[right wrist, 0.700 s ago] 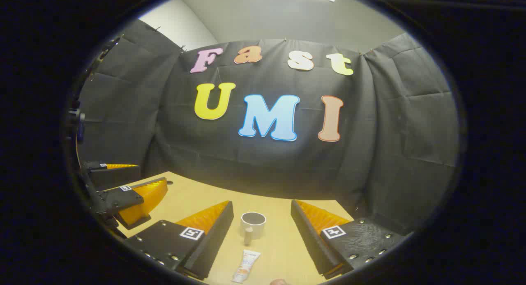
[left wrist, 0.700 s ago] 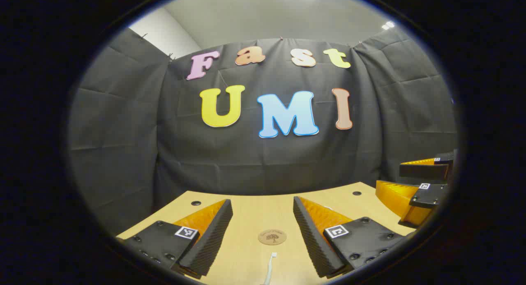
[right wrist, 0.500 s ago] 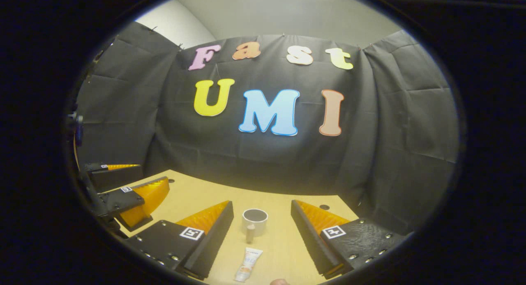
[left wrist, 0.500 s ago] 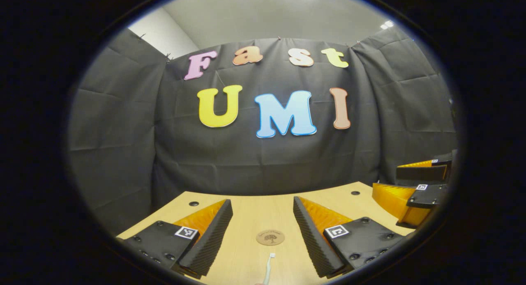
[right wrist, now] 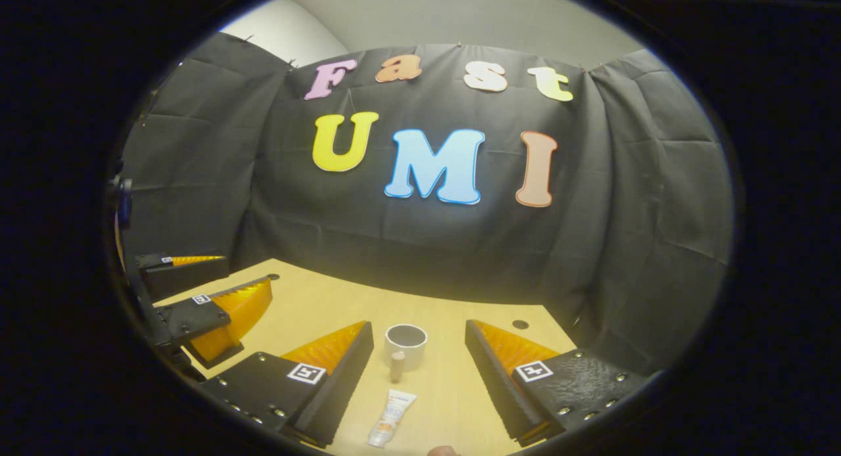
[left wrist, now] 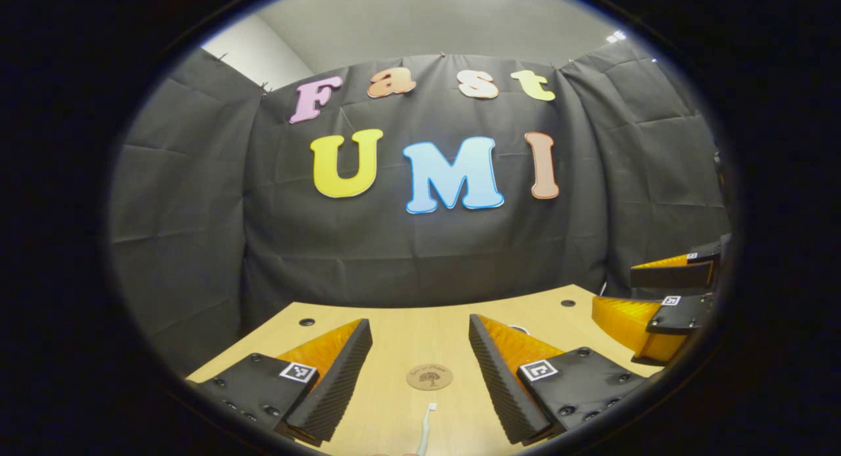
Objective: Put the toothbrush and toothpaste on the desktop into the cup, then pick up the cup and place it on the coaster on the desktop.
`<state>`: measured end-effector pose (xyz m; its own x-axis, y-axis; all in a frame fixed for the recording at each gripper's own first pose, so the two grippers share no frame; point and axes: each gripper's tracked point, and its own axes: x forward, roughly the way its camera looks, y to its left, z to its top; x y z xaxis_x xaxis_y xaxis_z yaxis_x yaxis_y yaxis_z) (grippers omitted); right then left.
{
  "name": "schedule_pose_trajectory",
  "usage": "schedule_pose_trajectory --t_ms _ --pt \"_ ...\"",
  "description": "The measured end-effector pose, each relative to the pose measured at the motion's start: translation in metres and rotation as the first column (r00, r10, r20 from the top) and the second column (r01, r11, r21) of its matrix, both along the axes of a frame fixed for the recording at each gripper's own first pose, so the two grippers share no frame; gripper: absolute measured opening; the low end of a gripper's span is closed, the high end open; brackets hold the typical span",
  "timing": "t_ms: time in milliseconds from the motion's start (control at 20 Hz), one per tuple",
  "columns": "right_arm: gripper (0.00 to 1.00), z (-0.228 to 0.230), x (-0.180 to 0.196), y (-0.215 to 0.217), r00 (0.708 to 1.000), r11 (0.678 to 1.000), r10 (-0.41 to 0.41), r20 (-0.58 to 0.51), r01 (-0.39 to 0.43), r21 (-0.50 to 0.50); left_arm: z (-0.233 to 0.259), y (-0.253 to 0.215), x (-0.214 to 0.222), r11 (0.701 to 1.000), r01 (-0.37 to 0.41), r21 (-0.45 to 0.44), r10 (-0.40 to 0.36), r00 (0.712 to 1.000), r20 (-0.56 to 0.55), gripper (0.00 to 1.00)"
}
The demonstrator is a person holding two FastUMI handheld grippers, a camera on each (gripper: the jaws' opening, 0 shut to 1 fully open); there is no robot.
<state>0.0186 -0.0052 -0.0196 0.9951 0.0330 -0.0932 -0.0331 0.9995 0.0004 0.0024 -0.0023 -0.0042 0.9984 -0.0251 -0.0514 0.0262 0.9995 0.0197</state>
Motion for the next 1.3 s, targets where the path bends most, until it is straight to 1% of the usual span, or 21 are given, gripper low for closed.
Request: schedule_pose_trajectory --t_ms 50,150,250,300,350,400,450,550,650,700,750,850,900,950,1000,1050,1100,1150,1200,1300 --pt "0.89 -0.002 0.003 0.000 1.000 1.000 0.004 -0.012 -0.004 0.004 -0.002 -0.001 0.000 1.000 0.004 -0.002 -0.004 1.000 -0.011 0.99" --pt "0.89 -0.010 0.008 0.004 0.999 1.000 0.022 -0.046 -0.021 0.022 -0.005 -0.004 0.000 1.000 0.025 -0.012 -0.026 0.999 -0.035 0.94" --pt "0.89 -0.019 0.015 0.009 0.995 0.998 0.042 -0.085 -0.038 0.046 -0.008 -0.008 0.000 0.999 0.036 -0.018 -0.037 0.997 -0.065 0.99" --pt "0.89 -0.025 0.019 0.009 0.994 0.998 0.041 -0.105 -0.035 0.052 -0.012 -0.009 0.002 0.999 0.038 -0.020 -0.040 0.996 -0.085 0.96" --pt "0.89 -0.031 0.022 0.010 0.990 0.998 0.040 -0.133 -0.033 0.054 -0.017 -0.010 0.004 0.999 0.038 -0.024 -0.041 0.993 -0.113 0.96" --pt "0.89 -0.040 0.027 0.012 0.986 0.997 0.047 -0.163 -0.037 0.061 -0.026 -0.011 0.007 0.999 0.041 -0.029 -0.045 0.988 -0.146 0.99" --pt "0.89 -0.048 0.029 0.014 0.979 0.997 0.049 -0.200 -0.036 0.069 -0.037 -0.013 0.011 0.999 0.041 -0.035 -0.047 0.982 -0.184 0.96" --pt "0.89 -0.070 0.036 0.017 0.959 0.996 0.057 -0.279 -0.037 0.075 -0.060 -0.013 0.016 0.997 0.044 -0.055 -0.057 0.963 -0.264 0.96" --pt "0.89 -0.095 0.040 0.017 0.930 0.997 0.055 -0.365 -0.034 0.062 -0.081 -0.011 0.021 0.997 0.045 -0.059 -0.062 0.937 -0.344 0.96" --pt "0.89 -0.111 0.040 0.017 0.909 0.998 0.054 -0.414 -0.031 0.060 -0.094 -0.011 0.023 0.998 0.042 -0.051 -0.059 0.920 -0.389 0.99" --pt "0.89 -0.121 0.041 0.019 0.887 0.997 0.060 -0.458 -0.032 0.069 -0.107 -0.010 0.024 0.998 0.041 -0.044 -0.056 0.901 -0.431 0.96" --pt "0.89 -0.143 0.041 0.022 0.837 0.995 0.079 -0.542 -0.031 0.098 -0.134 -0.007 0.029 0.998 0.039 -0.043 -0.055 0.853 -0.518 0.96" --pt "0.89 -0.152 0.041 0.025 0.816 0.993 0.088 -0.571 -0.025 0.116 -0.147 -0.004 0.030 0.999 0.031 -0.043 -0.050 0.825 -0.562 0.94" --pt "0.91 -0.159 0.042 0.027 0.798 0.991 0.094 -0.596 -0.018 0.132 -0.156 -0.002 0.033 0.999 0.027 -0.044 -0.048 0.800 -0.599 0.97" --pt "0.89 -0.167 0.042 0.028 0.780 0.989 0.098 -0.618 -0.010 0.144 -0.164 -0.001 0.032 0.999 0.023 -0.045 -0.046 0.774 -0.632 0.99" --pt "0.90 -0.172 0.041 0.028 0.764 0.990 0.093 -0.639 -0.001 0.144 -0.172 0.000 0.032 0.999 0.022 -0.046 -0.047 0.746 -0.665 0.95" --pt "0.89 -0.178 0.042 0.027 0.749 0.990 0.091 -0.656 0.002 0.140 -0.183 0.002 0.028 0.999 0.017 -0.041 -0.041 0.710 -0.703 1.00" --pt "0.90 -0.183 0.043 0.027 0.733 0.991 0.087 -0.675 0.007 0.135 -0.193 0.003 0.027 0.999 0.015 -0.040 -0.040 0.679 -0.733 0.98" --pt "0.90 -0.189 0.044 0.028 0.717 0.991 0.090 -0.691 0.008 0.137 -0.203 0.002 0.025 0.999 0.013 -0.049 -0.046 0.651 -0.758 1.00" --pt "0.90 -0.198 0.046 0.030 0.685 0.989 0.097 -0.722 0.013 0.146 -0.217 0.001 0.021 0.998 0.008 -0.061 -0.054 0.599 -0.799 0.98"
